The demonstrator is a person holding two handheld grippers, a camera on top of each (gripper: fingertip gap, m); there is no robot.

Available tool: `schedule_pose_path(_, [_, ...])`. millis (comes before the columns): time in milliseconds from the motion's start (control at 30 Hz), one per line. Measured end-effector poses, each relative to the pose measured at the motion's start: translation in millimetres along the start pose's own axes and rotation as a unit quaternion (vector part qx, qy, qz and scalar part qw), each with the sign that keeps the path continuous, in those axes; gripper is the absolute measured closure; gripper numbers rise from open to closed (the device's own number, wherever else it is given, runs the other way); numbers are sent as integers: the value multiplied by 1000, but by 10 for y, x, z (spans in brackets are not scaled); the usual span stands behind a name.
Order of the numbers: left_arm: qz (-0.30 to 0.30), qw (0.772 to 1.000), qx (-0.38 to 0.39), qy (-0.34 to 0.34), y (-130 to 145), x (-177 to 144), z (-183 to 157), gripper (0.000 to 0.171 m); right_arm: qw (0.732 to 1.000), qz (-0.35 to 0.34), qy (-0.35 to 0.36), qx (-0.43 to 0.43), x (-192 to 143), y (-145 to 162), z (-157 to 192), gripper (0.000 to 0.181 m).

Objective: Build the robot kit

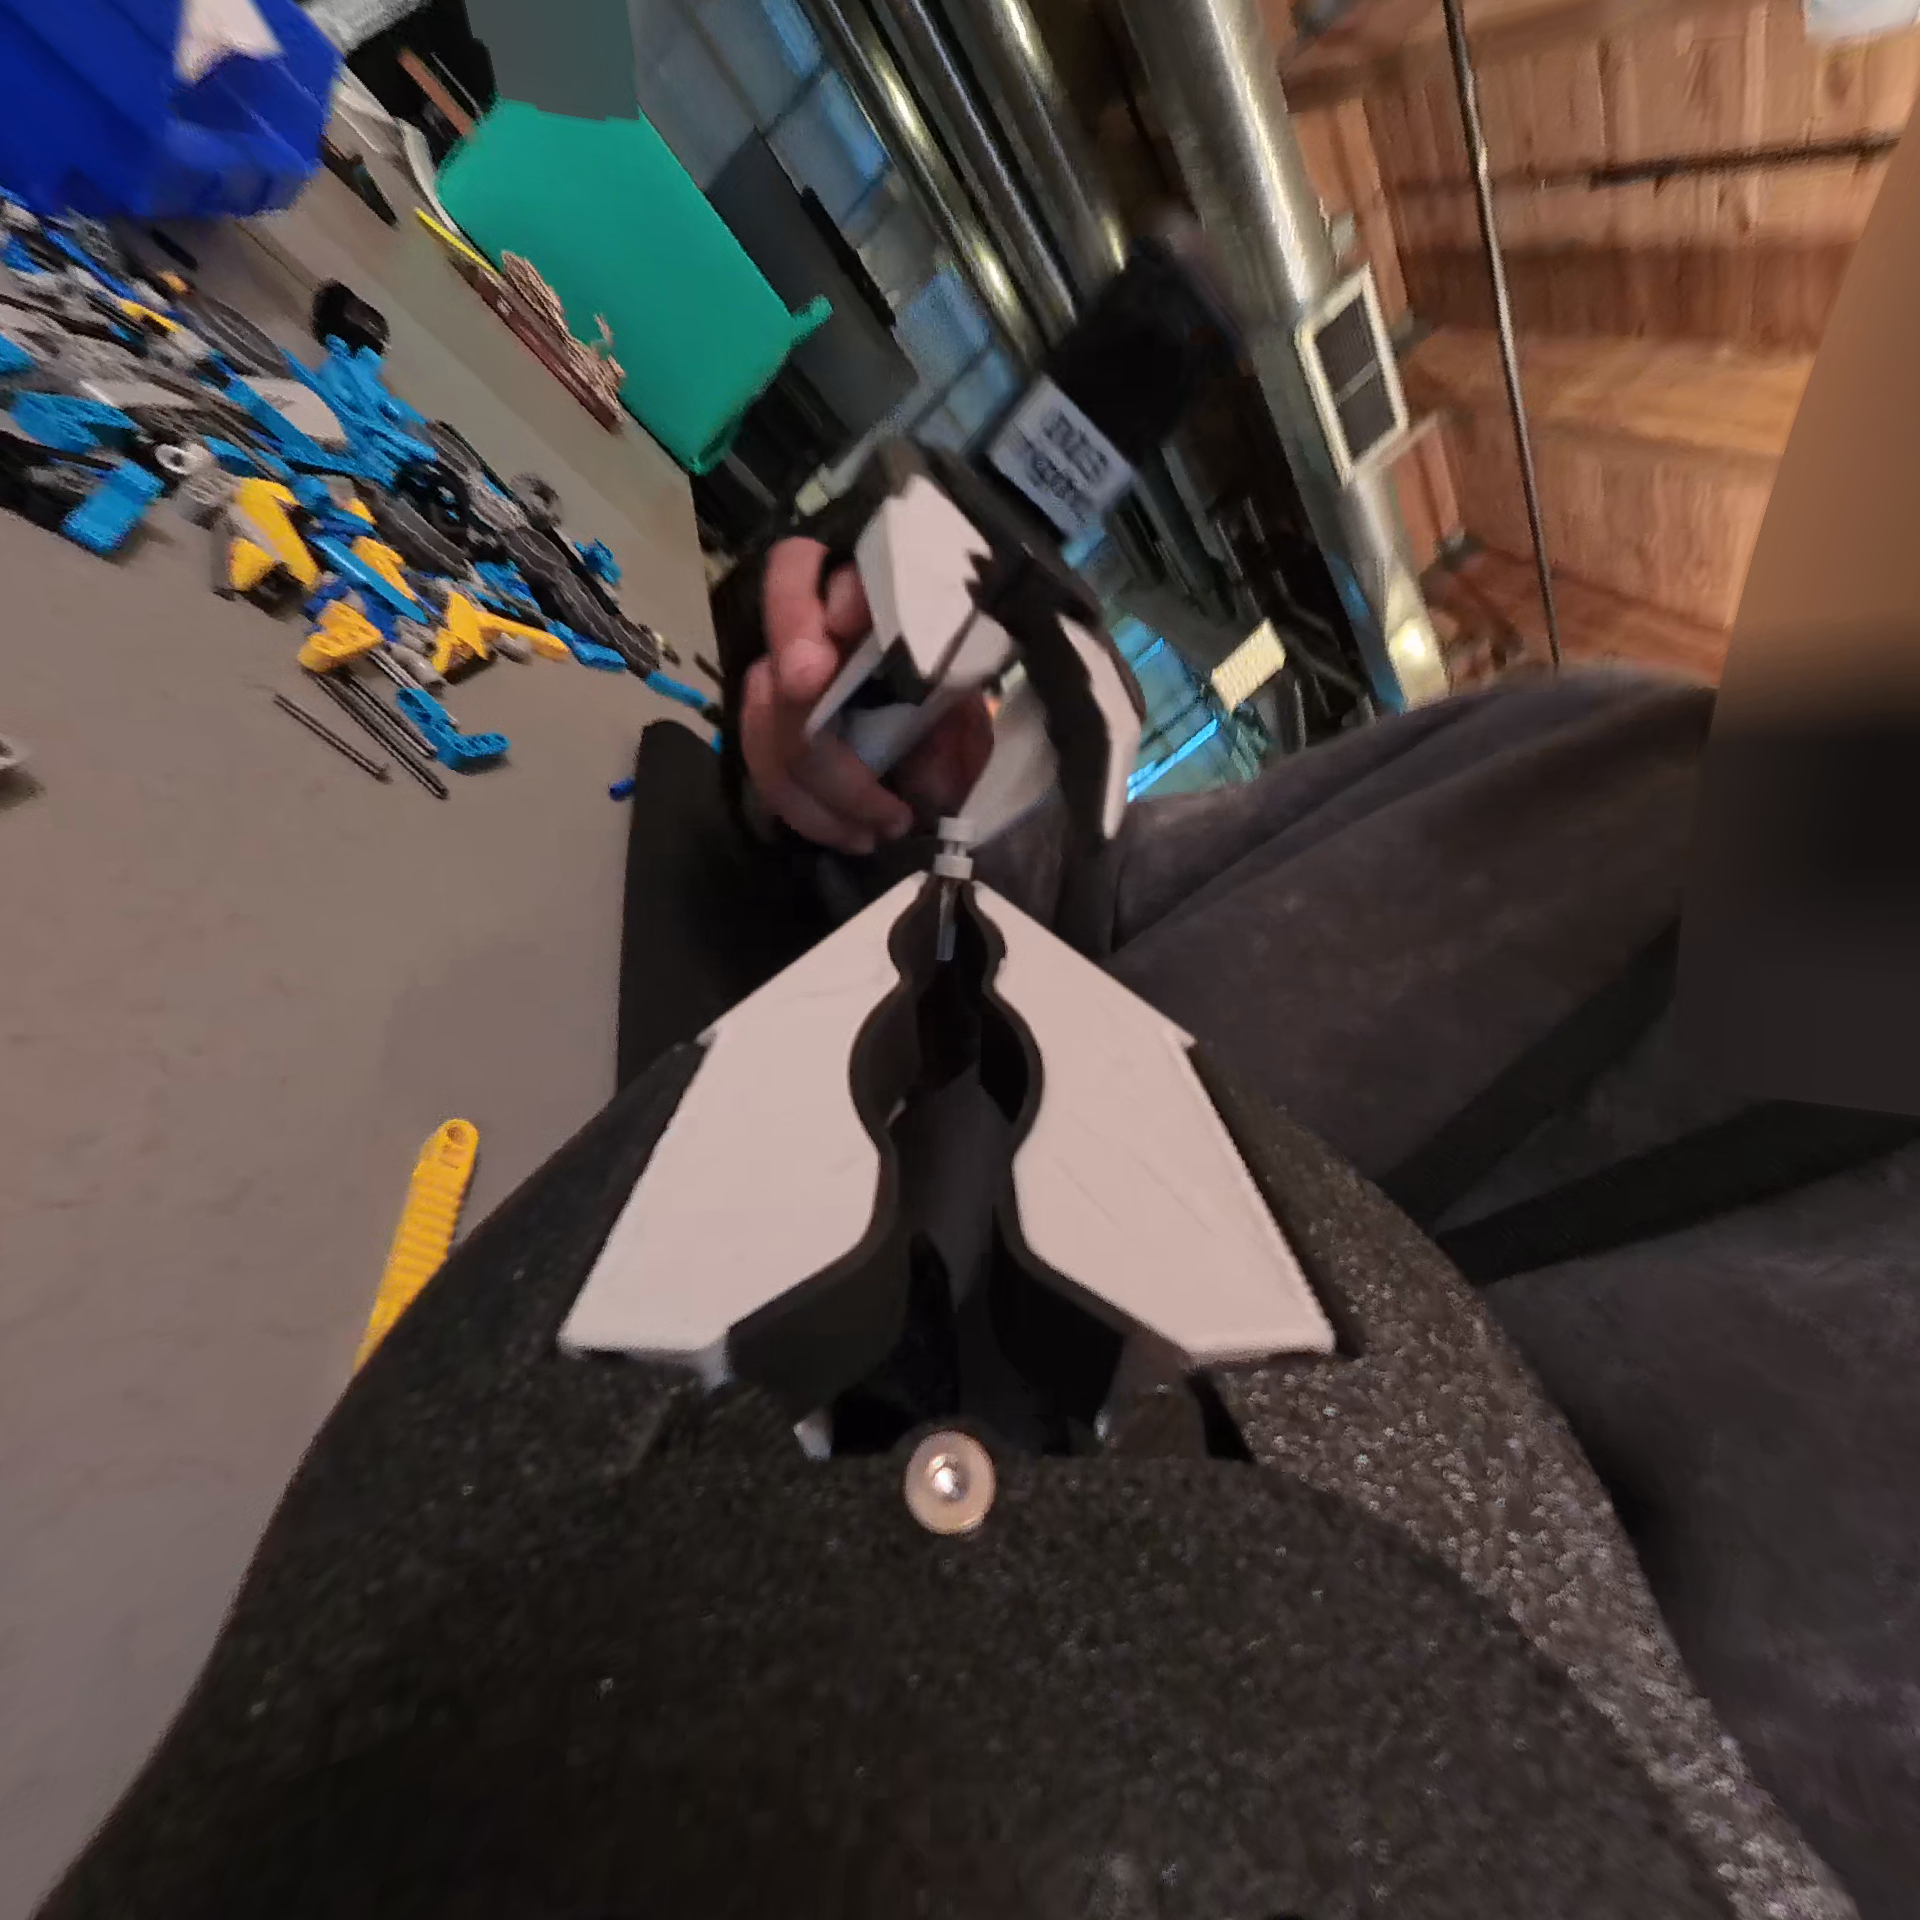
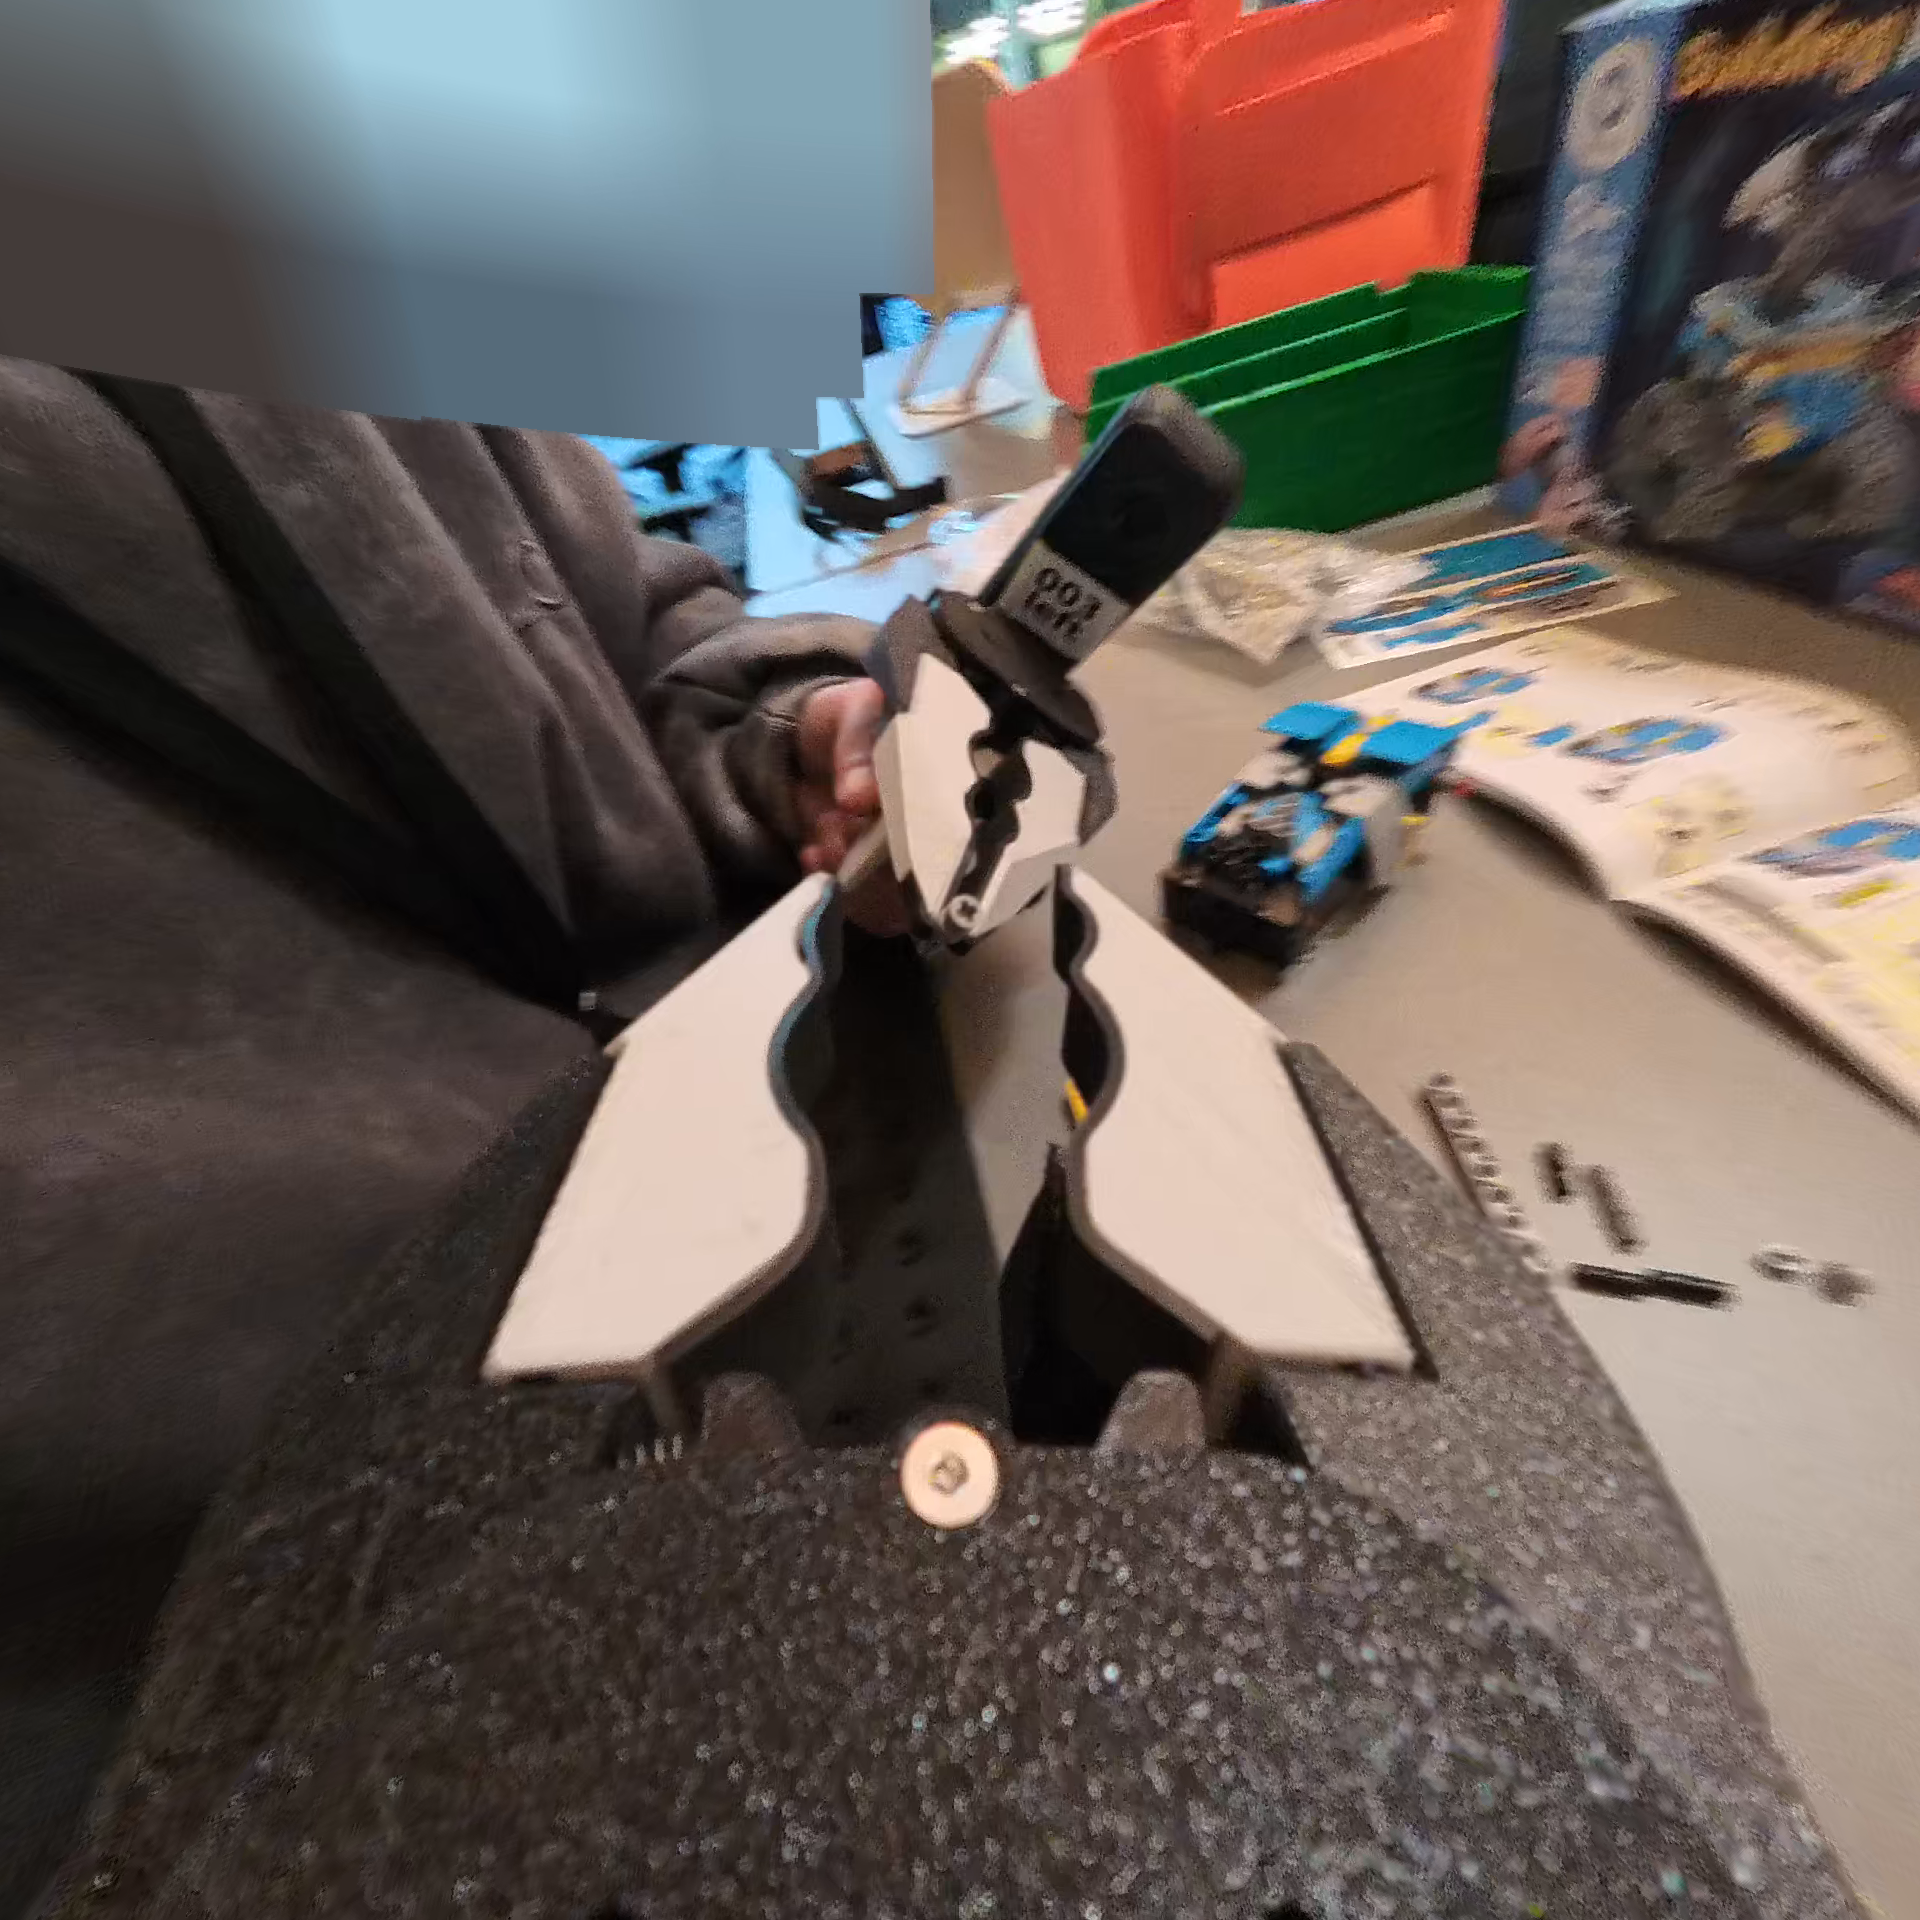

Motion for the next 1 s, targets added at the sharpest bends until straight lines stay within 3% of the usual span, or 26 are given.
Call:
schedule_pose_path(133, [-46, 996, -77, -2, -76, -83, 114, 170, 977, 102, 150, -107, 218, -42, 78, 115])
schedule_pose_path(333, [-68, 990, -124, 2, -86, -97, 119, 170, 924, 214, 242, -203, 543, -4, 88, 124])
schedule_pose_path(567, [-56, 991, -125, 1, -53, -90, 107, 170, 922, 206, 250, -212, 572, -35, 93, 153])
schedule_pose_path(733, [-54, 989, -137, -6, -42, -87, 140, 171, 920, 228, 245, -202, 578, -22, 56, 153])
schedule_pose_path(1000, [-61, 984, -167, 10, -42, -91, 169, 170, 923, 201, 256, -207, 580, 9, 44, 154])
Point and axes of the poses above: each gripper's, where its closed fingertips meet, x out along the fingers, y out of its underside, z = x × y across the jaws, the point moved 10 cm from there along -x, back along the fingers, and after that the axes turned 13 degrees about -y, right-handed, at the moved point
